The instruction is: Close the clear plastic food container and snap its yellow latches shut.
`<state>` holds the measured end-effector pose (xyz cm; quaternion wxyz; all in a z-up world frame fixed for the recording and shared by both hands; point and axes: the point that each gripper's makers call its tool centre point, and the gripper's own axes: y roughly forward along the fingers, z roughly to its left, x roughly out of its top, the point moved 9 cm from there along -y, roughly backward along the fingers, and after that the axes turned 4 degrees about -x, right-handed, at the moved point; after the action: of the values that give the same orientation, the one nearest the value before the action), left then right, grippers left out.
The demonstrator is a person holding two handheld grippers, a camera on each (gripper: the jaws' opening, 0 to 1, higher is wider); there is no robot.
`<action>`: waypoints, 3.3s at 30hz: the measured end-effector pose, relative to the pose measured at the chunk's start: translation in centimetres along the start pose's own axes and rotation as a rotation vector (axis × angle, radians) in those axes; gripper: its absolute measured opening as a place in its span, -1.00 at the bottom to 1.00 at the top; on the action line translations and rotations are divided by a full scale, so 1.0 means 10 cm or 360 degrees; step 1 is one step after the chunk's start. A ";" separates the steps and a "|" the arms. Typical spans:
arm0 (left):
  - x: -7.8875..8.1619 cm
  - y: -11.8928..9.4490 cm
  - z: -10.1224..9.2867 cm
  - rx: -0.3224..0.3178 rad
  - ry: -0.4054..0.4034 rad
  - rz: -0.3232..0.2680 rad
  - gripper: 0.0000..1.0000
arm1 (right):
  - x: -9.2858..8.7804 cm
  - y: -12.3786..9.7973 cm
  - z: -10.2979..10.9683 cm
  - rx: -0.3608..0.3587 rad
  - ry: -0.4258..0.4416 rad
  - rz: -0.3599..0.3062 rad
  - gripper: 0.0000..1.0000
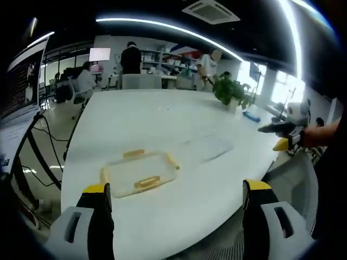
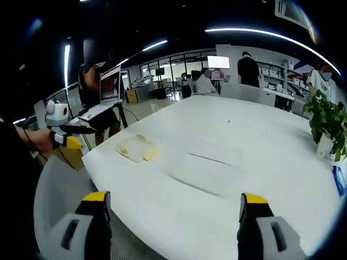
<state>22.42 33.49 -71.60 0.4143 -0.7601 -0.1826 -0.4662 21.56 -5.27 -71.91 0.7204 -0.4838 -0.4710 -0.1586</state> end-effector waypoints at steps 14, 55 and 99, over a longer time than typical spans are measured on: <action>0.00 0.01 -0.01 -0.0003 0.0004 0.0007 0.99 | -0.01 0.02 0.00 0.0014 -0.0026 0.0012 0.99; 0.00 -0.04 0.17 -0.0036 -0.0012 -0.0001 0.99 | 0.13 0.21 0.16 0.0031 -0.0061 -0.0039 0.99; -0.14 0.20 0.97 -0.0195 0.0165 0.0210 0.98 | 0.46 1.03 0.48 0.0202 -0.0345 0.0083 0.84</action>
<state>28.45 40.24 -75.85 0.4057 -0.7692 -0.0814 -0.4869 28.44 4.79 -73.31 0.6982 -0.4636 -0.5426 -0.0565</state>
